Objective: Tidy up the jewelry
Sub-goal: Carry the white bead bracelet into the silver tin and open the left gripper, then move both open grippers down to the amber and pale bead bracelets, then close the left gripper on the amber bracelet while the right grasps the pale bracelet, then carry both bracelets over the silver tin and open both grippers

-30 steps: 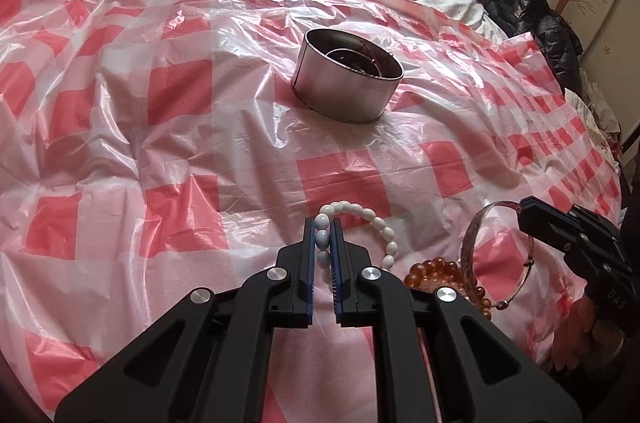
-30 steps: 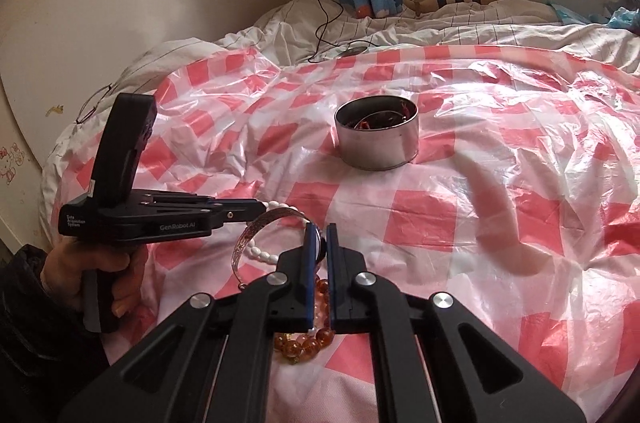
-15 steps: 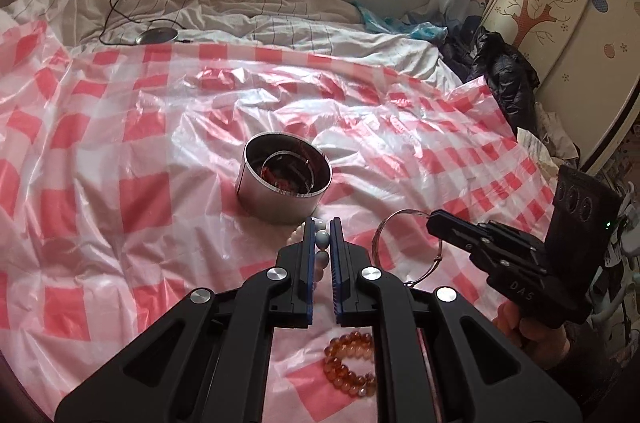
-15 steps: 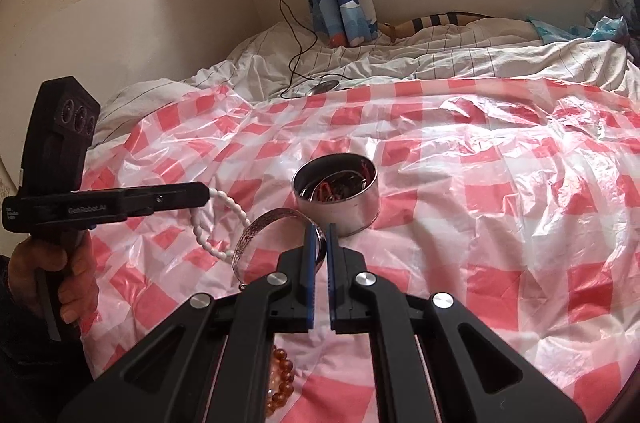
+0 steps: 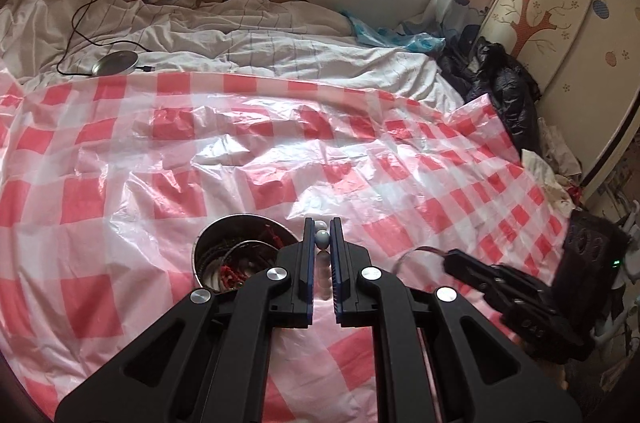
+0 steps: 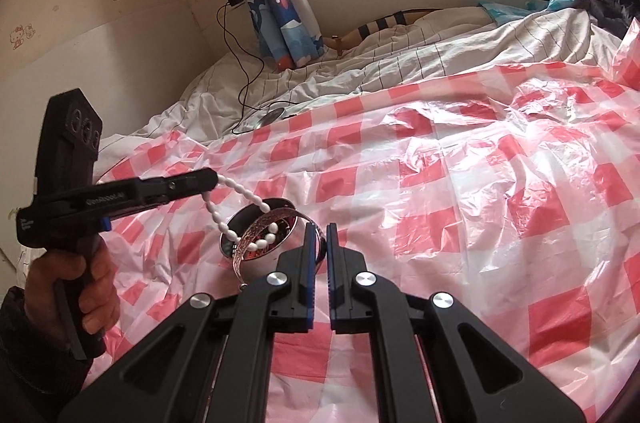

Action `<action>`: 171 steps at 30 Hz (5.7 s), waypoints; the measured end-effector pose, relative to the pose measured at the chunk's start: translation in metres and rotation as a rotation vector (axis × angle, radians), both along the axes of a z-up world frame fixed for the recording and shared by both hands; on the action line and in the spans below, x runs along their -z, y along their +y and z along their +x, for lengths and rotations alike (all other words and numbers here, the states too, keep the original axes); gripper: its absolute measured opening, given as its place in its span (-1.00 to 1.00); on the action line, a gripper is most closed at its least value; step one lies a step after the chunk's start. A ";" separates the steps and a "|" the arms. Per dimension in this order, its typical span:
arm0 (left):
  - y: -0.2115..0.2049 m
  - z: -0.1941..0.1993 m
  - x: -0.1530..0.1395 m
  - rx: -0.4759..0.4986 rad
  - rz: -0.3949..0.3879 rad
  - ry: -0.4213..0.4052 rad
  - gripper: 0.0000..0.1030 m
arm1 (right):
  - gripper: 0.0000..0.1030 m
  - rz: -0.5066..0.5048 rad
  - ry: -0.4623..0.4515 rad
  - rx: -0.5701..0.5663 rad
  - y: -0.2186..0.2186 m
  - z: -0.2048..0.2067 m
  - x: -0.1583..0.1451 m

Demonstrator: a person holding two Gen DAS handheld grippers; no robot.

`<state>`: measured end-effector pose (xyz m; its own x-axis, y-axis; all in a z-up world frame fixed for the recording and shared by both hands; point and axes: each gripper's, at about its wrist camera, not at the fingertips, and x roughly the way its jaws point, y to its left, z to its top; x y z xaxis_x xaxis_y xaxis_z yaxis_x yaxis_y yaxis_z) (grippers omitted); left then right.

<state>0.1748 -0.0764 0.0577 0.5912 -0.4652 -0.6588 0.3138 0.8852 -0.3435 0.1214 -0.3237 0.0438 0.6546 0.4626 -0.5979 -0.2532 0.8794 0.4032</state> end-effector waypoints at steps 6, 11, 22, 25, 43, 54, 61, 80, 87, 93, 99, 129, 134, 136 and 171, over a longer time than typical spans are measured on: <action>0.008 0.024 0.051 -0.069 0.173 0.072 -0.87 | -0.89 0.001 0.007 -0.002 0.009 0.023 0.003; 0.029 0.019 0.053 -0.095 0.182 0.074 -0.85 | -0.89 -0.056 0.003 -0.062 0.046 0.045 0.009; 0.065 -0.043 0.041 -0.094 0.088 0.116 -0.22 | -0.24 -0.213 0.028 -0.162 0.098 0.049 0.032; 0.058 -0.076 0.055 -0.038 0.069 0.157 -0.15 | -0.12 -0.201 0.008 -0.153 0.083 0.023 0.014; 0.013 -0.159 0.093 0.120 0.116 0.182 -0.79 | 0.09 -0.102 0.172 -0.142 0.037 -0.111 0.033; 0.081 -0.136 0.079 -0.146 -0.067 0.168 -0.79 | 0.09 -0.136 0.172 -0.242 0.064 -0.114 0.043; 0.081 -0.127 0.097 -0.183 -0.006 0.233 -0.79 | 0.09 -0.177 0.135 -0.349 0.102 -0.115 0.047; 0.064 -0.132 0.101 -0.163 0.104 0.215 -0.54 | 0.09 -0.297 0.172 -0.368 0.121 -0.110 0.068; 0.058 -0.135 0.096 -0.159 0.168 0.179 -0.36 | -0.04 -0.308 0.164 -0.389 0.123 -0.113 0.068; 0.054 -0.136 0.095 -0.154 0.204 0.162 -0.27 | -0.22 -0.313 0.168 -0.396 0.125 -0.114 0.069; 0.047 -0.138 0.094 -0.142 0.244 0.145 -0.22 | -0.67 -0.304 0.181 -0.398 0.124 -0.114 0.070; 0.031 -0.147 0.084 -0.080 0.332 0.066 -0.32 | -0.83 -0.236 0.133 -0.330 0.103 -0.112 0.050; 0.030 -0.150 0.078 -0.026 0.257 0.069 -1.00 | -0.84 -0.144 0.148 -0.302 0.090 -0.105 0.044; 0.034 -0.150 0.071 -0.014 0.193 0.063 -1.00 | -0.84 -0.110 0.146 -0.288 0.084 -0.102 0.041; 0.041 -0.128 0.043 0.064 0.125 0.133 -0.82 | -0.84 0.096 0.063 -0.210 0.043 -0.089 0.001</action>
<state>0.0468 -0.0350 0.0149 0.4665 -0.4085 -0.7845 0.3301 0.9033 -0.2740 0.0320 -0.2809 0.0432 0.5009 0.6411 -0.5814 -0.3978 0.7671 0.5032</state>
